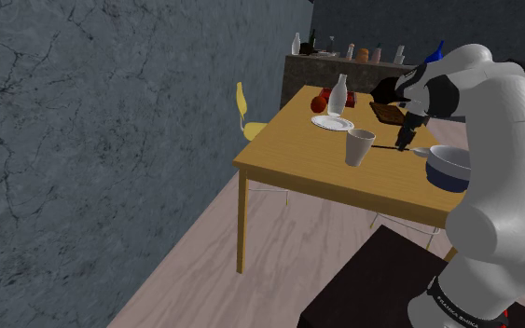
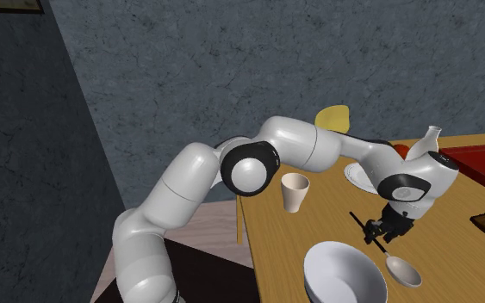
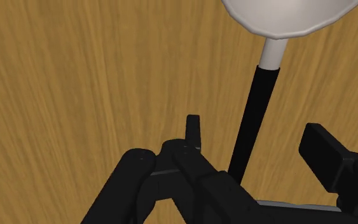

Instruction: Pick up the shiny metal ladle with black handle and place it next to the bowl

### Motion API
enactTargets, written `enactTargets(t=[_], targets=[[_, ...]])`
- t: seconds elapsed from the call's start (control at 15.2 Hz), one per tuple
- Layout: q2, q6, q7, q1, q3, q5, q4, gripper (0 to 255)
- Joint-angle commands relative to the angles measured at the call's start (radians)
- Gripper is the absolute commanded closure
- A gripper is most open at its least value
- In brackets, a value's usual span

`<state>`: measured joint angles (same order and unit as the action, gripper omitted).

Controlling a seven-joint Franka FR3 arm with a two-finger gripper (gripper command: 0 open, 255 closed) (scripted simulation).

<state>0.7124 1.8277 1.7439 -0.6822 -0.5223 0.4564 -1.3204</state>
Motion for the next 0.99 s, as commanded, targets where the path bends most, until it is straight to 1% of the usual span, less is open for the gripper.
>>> enactTargets(t=[0.0,0.2,0.46,0.92], targets=[[0.0,0.0,0.0,0.0,0.0,0.0,0.0,0],[0.0,0.0,0.0,0.0,0.0,0.0,0.0,0],[-0.012,-0.116,-0.019,-0.026,-0.009,-0.015,0.11,0],[-0.012,-0.116,-0.019,-0.026,-0.009,-0.015,0.11,0]])
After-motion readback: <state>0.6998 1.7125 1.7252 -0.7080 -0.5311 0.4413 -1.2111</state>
